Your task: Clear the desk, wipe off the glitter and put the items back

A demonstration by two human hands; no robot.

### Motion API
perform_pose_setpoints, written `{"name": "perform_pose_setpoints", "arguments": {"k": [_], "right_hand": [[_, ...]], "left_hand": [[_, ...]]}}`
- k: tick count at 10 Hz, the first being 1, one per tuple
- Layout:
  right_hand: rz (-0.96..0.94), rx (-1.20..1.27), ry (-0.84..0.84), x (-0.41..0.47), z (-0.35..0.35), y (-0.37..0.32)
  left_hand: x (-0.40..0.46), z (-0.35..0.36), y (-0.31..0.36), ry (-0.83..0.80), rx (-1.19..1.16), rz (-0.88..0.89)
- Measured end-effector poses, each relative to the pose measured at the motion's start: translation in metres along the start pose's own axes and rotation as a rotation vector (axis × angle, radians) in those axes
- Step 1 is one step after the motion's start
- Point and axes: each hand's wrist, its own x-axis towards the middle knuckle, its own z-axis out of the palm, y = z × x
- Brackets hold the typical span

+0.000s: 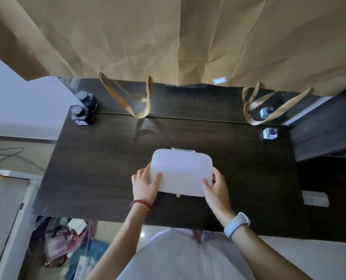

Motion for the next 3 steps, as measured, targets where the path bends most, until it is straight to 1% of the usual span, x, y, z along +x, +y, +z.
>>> {"name": "perform_pose_setpoints", "arguments": {"k": [2, 3], "right_hand": [[-0.024, -0.115, -0.061, 0.0, -0.007, -0.001], [-0.116, -0.123, 0.0, 0.003, -0.024, -0.02]], "left_hand": [[-0.005, 0.006, -0.004, 0.082, 0.105, 0.101], [-0.005, 0.008, -0.008, 0.093, 0.13, 0.119]]}}
